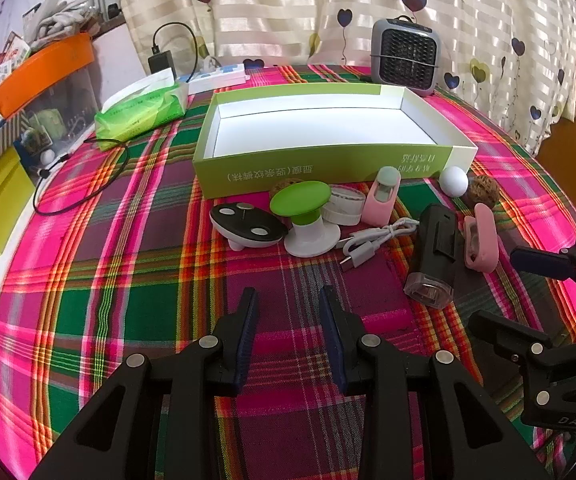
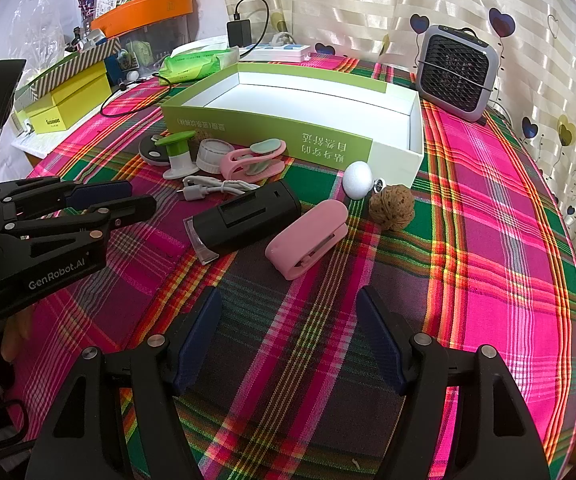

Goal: Organize objects
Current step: 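Move both tools toward the black device and the pink clip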

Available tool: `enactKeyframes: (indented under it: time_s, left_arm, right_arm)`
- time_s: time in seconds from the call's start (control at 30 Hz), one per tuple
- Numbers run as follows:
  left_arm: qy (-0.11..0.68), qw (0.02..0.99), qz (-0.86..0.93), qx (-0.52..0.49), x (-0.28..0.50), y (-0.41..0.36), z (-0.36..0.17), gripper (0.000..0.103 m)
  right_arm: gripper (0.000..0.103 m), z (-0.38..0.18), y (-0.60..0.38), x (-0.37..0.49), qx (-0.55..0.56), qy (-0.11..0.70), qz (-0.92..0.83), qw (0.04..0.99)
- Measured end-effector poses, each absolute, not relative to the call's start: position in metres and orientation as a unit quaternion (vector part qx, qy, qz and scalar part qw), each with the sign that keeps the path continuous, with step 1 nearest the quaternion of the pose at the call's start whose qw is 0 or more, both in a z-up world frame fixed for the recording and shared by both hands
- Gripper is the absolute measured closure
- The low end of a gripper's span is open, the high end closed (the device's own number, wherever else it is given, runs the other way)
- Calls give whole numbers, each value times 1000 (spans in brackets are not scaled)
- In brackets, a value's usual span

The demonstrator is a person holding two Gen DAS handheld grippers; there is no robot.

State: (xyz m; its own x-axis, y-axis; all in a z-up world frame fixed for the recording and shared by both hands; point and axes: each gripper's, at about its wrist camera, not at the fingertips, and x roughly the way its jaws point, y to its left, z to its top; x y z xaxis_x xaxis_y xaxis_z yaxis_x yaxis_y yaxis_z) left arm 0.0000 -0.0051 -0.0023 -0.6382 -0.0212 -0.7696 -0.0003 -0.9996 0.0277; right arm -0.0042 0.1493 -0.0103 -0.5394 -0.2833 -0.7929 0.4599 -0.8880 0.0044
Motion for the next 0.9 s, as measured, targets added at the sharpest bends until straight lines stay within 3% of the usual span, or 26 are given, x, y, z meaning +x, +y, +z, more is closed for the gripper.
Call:
enactKeyframes:
  time_s: [0.9]
  left_arm:
    - [-14, 6, -905, 425, 0, -4, -2, 73]
  right_arm:
    - [33, -10, 149, -4, 430, 102, -871, 212]
